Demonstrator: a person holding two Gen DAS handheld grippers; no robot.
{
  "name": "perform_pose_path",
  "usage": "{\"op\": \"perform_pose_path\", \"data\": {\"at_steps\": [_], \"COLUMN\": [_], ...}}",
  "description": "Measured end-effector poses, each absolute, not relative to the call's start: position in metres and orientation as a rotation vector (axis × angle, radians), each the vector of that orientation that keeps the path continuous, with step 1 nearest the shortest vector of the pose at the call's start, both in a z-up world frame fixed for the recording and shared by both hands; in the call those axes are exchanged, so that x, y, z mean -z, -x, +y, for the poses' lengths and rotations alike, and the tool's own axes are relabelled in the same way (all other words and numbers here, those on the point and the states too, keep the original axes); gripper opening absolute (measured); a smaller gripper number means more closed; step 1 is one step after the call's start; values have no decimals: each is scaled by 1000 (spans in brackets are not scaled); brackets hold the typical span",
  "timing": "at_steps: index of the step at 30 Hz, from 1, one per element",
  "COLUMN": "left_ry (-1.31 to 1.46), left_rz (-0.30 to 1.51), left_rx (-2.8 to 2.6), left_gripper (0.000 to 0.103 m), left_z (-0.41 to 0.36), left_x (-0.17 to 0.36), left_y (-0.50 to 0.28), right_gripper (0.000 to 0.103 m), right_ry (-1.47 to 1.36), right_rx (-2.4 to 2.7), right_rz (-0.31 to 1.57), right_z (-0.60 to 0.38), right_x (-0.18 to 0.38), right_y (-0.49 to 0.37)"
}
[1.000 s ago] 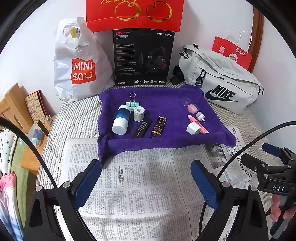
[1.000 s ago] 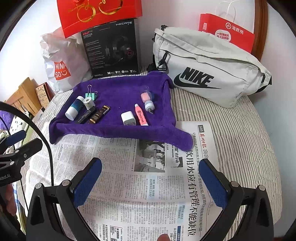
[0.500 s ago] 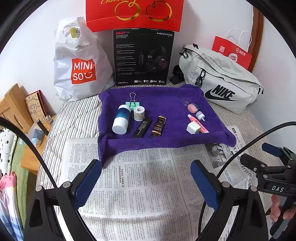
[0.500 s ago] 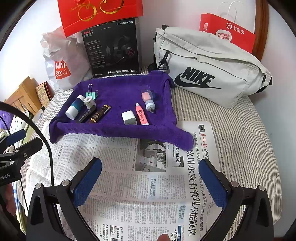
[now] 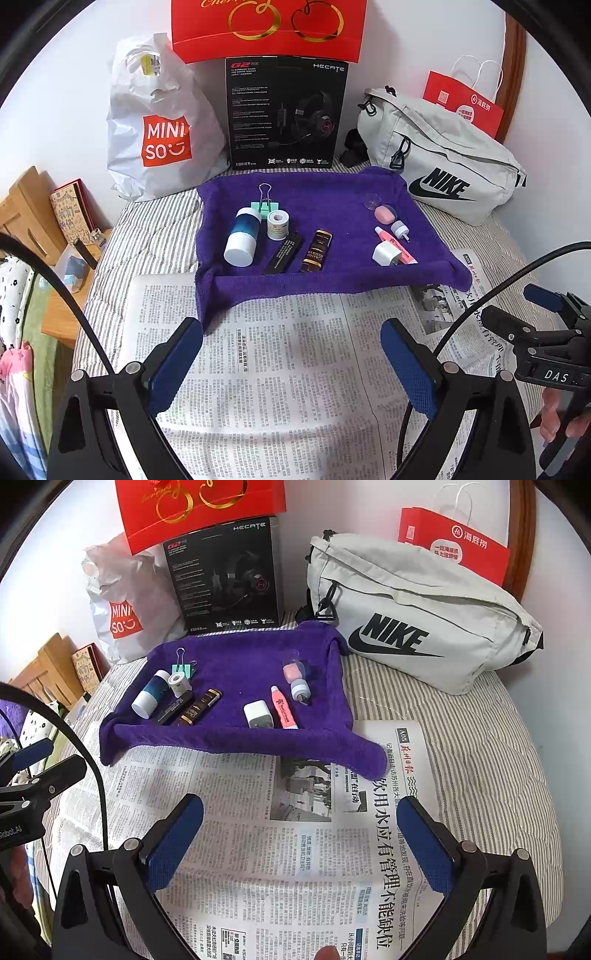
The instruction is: Organize rigid objects
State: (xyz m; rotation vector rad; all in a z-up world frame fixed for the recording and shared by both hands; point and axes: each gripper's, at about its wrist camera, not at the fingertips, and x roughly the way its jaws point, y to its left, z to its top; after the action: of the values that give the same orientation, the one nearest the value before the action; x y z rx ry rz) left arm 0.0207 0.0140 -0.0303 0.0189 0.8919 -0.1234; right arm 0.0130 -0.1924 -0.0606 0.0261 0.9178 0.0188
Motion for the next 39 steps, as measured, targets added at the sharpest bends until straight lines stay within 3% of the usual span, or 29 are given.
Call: {"op": "perform_pose_path", "data": {"at_steps": [39], "left_ry": [-23], "left_rz": [894], "left_rx": [118], "left_gripper": [98], "left_z": [14], "left_x": [29], "left_y": [-19], "right_gripper": [103], "right_ry": [-17], "right_rx": [-30], "right_rz": [927], "right_z": [-192], "right_x": [62], "right_y": [-12]}}
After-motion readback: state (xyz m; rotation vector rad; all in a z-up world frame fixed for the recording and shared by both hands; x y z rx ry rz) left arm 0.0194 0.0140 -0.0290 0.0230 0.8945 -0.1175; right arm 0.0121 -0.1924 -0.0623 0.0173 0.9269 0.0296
